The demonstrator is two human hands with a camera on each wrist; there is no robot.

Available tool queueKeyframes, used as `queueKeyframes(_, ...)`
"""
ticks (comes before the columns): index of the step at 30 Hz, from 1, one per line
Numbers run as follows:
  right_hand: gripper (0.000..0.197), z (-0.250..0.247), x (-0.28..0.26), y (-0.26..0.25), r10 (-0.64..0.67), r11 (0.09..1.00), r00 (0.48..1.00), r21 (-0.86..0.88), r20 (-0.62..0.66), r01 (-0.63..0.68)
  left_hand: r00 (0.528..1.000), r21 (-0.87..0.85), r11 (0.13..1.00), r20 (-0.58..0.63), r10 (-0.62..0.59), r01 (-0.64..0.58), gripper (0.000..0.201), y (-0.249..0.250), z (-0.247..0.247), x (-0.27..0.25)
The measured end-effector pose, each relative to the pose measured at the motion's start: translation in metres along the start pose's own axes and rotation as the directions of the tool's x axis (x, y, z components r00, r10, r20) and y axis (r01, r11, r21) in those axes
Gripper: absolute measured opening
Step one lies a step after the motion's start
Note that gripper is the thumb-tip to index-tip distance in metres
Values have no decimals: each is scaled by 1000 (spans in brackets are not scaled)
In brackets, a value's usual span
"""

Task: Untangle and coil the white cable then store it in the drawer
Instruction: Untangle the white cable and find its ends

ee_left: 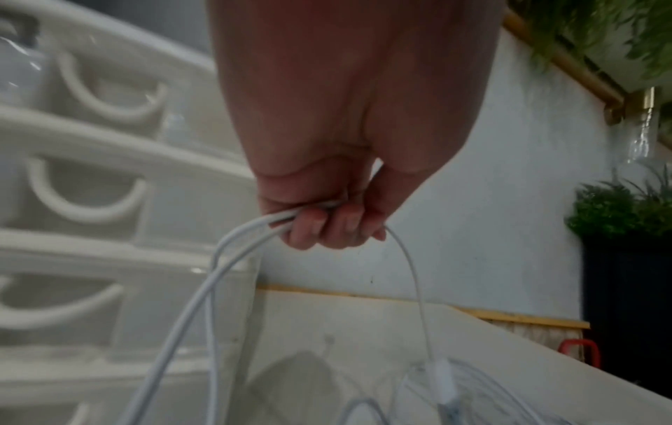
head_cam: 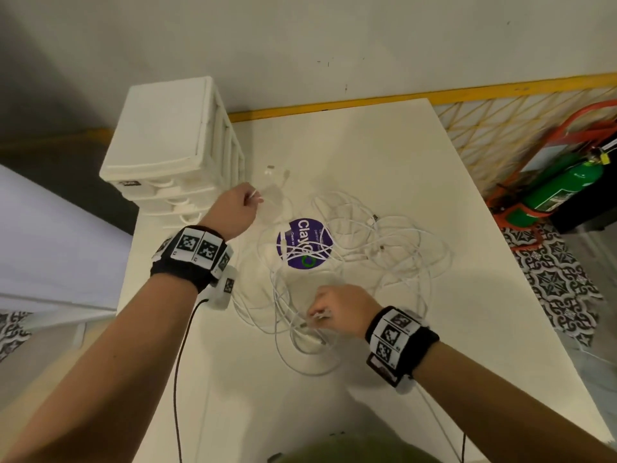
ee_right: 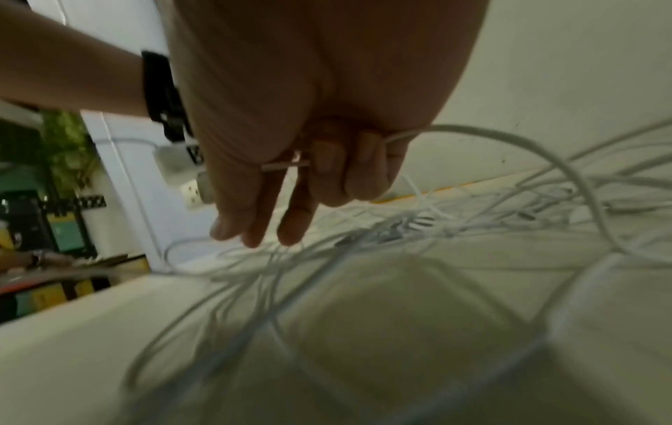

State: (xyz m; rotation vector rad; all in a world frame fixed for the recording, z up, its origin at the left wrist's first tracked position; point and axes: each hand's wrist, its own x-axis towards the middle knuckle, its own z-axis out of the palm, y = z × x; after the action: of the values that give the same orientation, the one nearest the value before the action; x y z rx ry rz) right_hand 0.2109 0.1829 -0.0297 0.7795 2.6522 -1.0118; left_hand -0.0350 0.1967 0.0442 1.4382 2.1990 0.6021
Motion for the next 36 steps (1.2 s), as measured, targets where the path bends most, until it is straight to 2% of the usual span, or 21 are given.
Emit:
queueKeyframes(3,41,8,-1,6,98,995,991,-45,91,-94,995,-19,1000,-93,21,-23,19,-3,-19,-19)
queueKeyframes(6,32,10,-7,11,144,988,986,42,82,-147,984,-19,999,-174,39,-43,25,-9,-33,-32)
queueKeyframes(12,26,11,-13,16,159,986,984,38,75,-162,987,-24,999,-158,26,-30,34,-1,-34,-44)
queueKeyframes(14,22,10,-15,17,175,978,984,120,-20,-171,985,-15,1000,-169,21,-24,33,4,-32,-45)
queueKeyframes(16,25,4,-12,15,203,948,958,286,-201,-141,982,-136,990,-187,14,-40,27,14,-25,-47)
queueKeyframes(19,24,-19,3,3,284,875,846,482,-452,-36,991,-342,935,-123,52,-91,19,36,-1,-51)
queueKeyframes(21,25,-39,13,-6,389,791,759,612,-523,16,994,-419,902,-15,106,-102,21,47,23,-55)
queueKeyframes(22,30,-49,17,-8,464,700,729,712,-503,46,990,-451,887,43,133,-100,20,51,35,-58)
queueKeyframes(23,36,-57,20,-8,529,578,725,813,-440,72,982,-461,882,101,161,-97,19,54,46,-61)
queueKeyframes(25,49,-68,20,-5,575,373,767,926,-284,64,949,-425,898,220,224,-114,14,57,66,-68)
queueKeyframes(26,54,-71,19,-2,561,336,793,941,-239,46,928,-397,908,272,254,-133,15,57,75,-71)
queueKeyframes(28,53,-74,15,3,511,335,833,941,-213,35,888,-347,923,353,294,-167,28,56,85,-77)
queueKeyframes(31,27,-70,10,12,479,386,849,922,-223,25,854,-270,932,396,337,-242,25,57,90,-80)
queueKeyframes(32,24,-67,9,16,498,397,834,917,-239,26,856,-243,934,388,341,-262,24,58,89,-77)
queueKeyframes(34,22,-65,9,28,578,399,768,916,-277,30,888,-222,936,315,335,-274,25,61,85,-67)
queueKeyframes(36,20,-67,7,43,662,382,679,922,-316,56,949,-264,934,136,284,-242,21,68,76,-48)
